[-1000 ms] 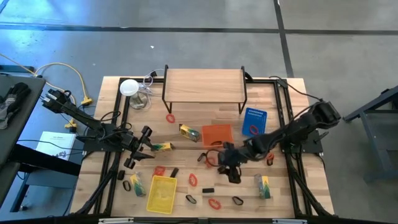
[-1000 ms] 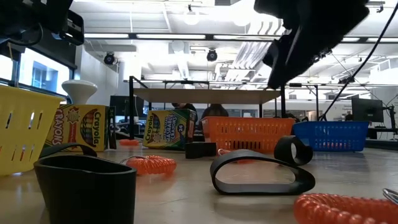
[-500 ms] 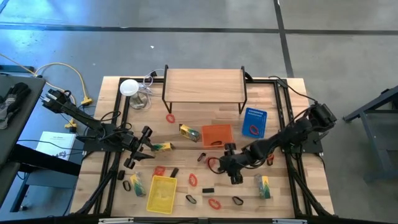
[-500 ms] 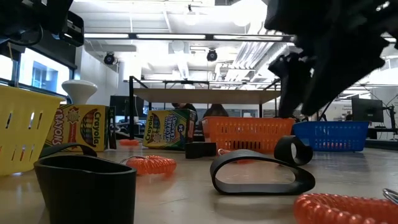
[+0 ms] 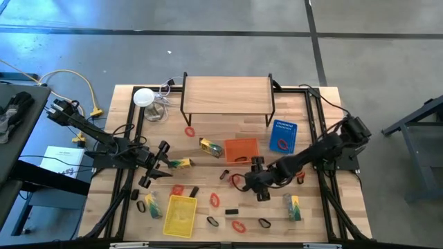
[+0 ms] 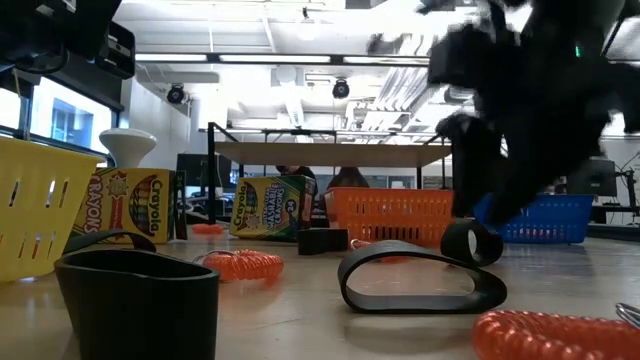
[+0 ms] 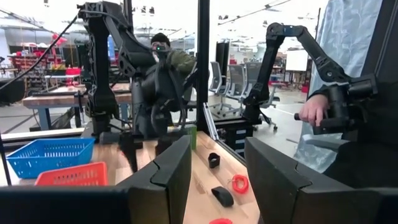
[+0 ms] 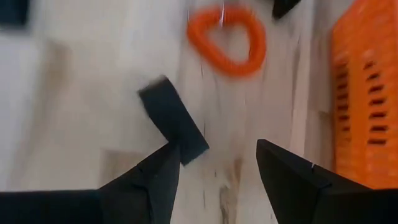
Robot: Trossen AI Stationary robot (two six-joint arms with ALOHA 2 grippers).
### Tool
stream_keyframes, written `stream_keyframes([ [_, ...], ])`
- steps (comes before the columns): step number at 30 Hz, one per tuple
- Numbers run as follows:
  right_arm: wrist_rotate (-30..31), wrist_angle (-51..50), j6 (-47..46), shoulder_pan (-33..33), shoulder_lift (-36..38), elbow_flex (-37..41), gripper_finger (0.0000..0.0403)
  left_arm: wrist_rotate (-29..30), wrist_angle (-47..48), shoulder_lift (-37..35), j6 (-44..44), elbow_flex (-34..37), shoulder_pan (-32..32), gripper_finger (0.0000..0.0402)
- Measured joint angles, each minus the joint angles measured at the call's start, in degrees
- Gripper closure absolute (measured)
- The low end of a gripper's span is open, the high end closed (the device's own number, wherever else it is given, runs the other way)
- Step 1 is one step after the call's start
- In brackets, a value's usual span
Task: Pick & Place Office Desk Supplies
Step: Put the rubberband into the orange bin
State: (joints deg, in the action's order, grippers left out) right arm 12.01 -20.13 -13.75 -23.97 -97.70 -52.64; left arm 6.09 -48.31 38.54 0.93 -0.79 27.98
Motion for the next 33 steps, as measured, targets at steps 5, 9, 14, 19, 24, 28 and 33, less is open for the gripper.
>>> stream_keyframes([
  [5, -0.48, 2.71, 1.44, -0.02, -3.42, -0.09, 0.0201, 0.0, 0.07, -0.02, -1.25, -0.01, -0.01, 0.0256],
  [9, -0.63, 2.98, 1.11, -0.04, -3.86, -0.17, 0.0201, 0.29, 0.0, -0.02, -2.8, 0.01, -0.01, 0.0256],
  [14, -0.59, 2.99, 1.81, -0.02, -3.88, -0.17, 0.0201, 1.68, -0.09, -0.02, -2.58, 0.01, -0.01, 0.0256],
  [19, -0.59, 3.03, 3.06, -0.02, -3.9, -0.17, 0.0213, 1.68, -0.03, -0.02, -1.37, 0.01, 0.0, 0.0256],
  [24, -0.91, 3.01, 3.53, -0.02, -3.95, -0.17, 0.0263, 1.68, 0.18, -0.02, -1.05, -0.01, 0.0, 0.0256],
  [28, -2.52, 3.06, 3.53, 0.63, -3.97, -0.17, 0.0322, 1.68, 0.27, -0.02, -1.03, 0.0, 0.0, 0.0256],
  [33, -4.26, 3.4, 3.56, 1.86, -3.99, -0.2, 0.0393, 1.68, 0.28, -0.02, -0.97, -0.01, 0.01, 0.0256],
])
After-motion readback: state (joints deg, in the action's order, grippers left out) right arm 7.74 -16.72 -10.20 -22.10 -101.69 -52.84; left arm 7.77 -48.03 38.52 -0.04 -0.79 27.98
